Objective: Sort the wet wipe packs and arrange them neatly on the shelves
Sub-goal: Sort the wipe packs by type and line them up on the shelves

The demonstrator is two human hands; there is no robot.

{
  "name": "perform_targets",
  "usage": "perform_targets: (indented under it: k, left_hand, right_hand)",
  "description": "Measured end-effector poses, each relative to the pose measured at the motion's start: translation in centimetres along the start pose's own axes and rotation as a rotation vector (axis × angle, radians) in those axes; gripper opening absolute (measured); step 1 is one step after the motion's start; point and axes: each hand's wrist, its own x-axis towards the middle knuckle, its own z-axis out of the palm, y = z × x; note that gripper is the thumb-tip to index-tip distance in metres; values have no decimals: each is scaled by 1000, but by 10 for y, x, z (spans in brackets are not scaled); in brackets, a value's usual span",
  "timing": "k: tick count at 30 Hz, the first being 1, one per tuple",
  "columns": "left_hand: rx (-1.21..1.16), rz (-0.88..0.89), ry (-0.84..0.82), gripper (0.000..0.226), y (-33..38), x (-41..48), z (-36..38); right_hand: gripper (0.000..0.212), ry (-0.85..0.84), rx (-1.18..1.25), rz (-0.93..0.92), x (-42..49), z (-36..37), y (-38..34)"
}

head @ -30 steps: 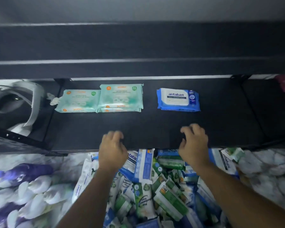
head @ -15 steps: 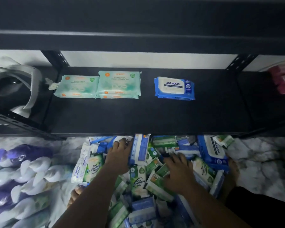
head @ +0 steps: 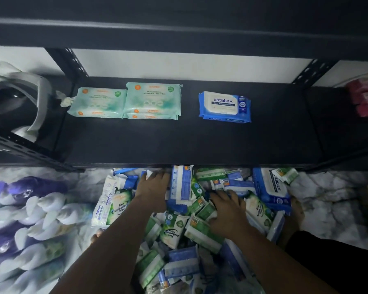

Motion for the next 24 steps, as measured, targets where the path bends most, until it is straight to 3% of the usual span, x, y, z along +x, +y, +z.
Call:
perform_targets:
  k: [4, 6, 8, 9, 10, 12, 15, 18, 21, 24]
  left_hand:
    - [-22, -5, 23, 106, 12, -14, -12]
    - [-43, 10, 55, 106, 22, -23, -15]
    - [-85, 36, 63, 110, 32, -31, -12]
    - [-137, 56, 63, 114, 36, -34, -10]
    - [-221, 79, 55, 117, 36, -38, -7]
    - [-458, 100, 57, 111, 31, -47, -5]
    - [-795, -56, 254, 59, 5, -57, 4]
    - [-819, -346, 562, 26, -36, -65, 13]
    - [-748, -538, 573, 48, -72, -71, 30]
    - [-757, -641, 359, 60, -92, -72, 36]
  right_hand:
    - [82, 121, 214, 81, -6, -5, -7]
    - [74, 364, 353, 31, -9, -12, -13]
    - [63, 604, 324, -95, -14, -20, -21]
    - [60, 648, 266, -183, -16, -25, -26]
    - [59, 623, 192, -273, -17, -29, -32]
    - [60, 412, 24, -365, -16, -31, -40]
    - [72, 53, -173, -257, -5, -29, -41]
    - [89, 41, -274, -275, 10, -31, -51]
    - [98, 18, -316, -308, 26, -27, -70]
    - [114, -55, -331, -248, 39, -21, -86]
